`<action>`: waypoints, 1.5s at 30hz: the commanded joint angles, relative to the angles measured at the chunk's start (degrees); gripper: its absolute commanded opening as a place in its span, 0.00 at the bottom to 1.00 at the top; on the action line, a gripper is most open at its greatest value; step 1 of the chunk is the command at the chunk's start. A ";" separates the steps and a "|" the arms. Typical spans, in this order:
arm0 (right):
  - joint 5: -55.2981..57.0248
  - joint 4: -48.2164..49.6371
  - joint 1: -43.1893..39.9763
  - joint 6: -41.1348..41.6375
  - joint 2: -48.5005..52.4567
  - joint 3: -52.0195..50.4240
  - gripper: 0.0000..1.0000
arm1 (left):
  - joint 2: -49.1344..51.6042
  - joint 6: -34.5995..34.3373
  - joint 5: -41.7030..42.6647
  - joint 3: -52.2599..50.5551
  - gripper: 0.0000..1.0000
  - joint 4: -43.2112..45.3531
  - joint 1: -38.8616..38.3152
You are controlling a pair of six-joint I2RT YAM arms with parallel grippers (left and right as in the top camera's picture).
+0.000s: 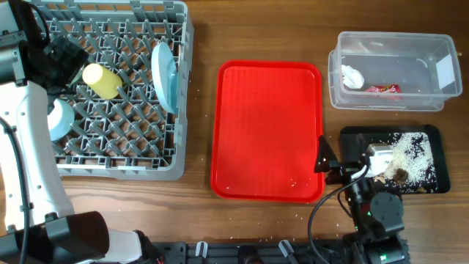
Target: Sort waste into correct bins and load items into the dishwasher rack
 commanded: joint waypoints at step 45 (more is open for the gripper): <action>-7.17 5.51 -14.36 -17.57 -3.56 -4.28 1.00 | -38.60 16.72 -2.21 -70.82 1.00 58.29 -19.82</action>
